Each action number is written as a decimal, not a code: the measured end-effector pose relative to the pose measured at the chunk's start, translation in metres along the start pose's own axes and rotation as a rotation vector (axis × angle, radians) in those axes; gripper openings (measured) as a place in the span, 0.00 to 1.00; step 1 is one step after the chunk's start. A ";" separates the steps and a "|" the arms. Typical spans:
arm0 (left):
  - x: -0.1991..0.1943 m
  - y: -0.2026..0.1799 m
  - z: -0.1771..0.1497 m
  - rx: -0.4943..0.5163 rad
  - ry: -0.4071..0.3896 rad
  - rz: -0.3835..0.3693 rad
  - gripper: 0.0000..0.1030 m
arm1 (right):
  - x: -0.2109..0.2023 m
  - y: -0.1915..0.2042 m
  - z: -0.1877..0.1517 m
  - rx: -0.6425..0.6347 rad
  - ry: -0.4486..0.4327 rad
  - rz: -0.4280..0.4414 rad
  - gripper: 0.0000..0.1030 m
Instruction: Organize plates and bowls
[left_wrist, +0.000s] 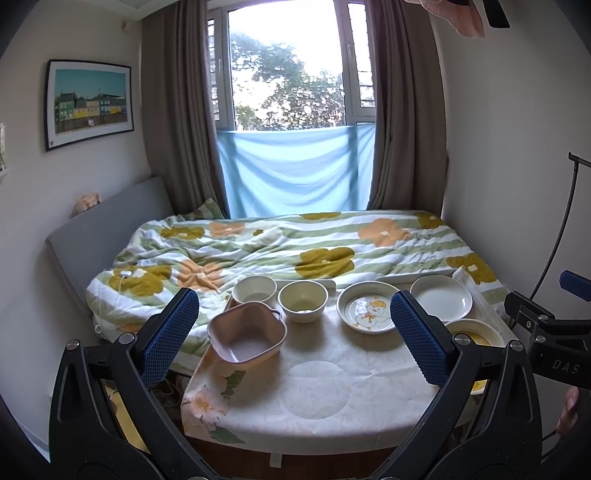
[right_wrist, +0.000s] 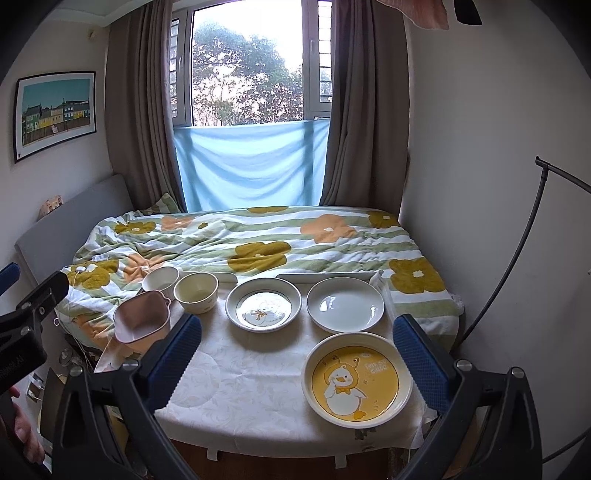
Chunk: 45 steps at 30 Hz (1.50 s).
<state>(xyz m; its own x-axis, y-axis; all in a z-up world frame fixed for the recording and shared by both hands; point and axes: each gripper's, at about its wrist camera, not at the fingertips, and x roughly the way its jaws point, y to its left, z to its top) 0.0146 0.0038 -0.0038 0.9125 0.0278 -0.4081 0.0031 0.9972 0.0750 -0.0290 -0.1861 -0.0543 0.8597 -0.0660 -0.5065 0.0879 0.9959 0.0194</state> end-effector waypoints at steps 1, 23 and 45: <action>0.000 0.000 0.000 0.001 0.000 0.001 1.00 | 0.001 0.000 0.000 0.000 0.000 0.001 1.00; 0.000 0.004 -0.001 0.001 -0.003 0.014 1.00 | 0.002 0.007 -0.001 -0.014 -0.005 0.021 1.00; -0.002 0.000 0.000 0.004 -0.007 0.008 1.00 | 0.000 0.007 -0.001 -0.013 -0.004 0.016 1.00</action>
<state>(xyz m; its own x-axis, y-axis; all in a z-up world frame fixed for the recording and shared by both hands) 0.0126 0.0035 -0.0030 0.9153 0.0352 -0.4013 -0.0022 0.9966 0.0822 -0.0285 -0.1795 -0.0552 0.8632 -0.0500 -0.5024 0.0676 0.9976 0.0167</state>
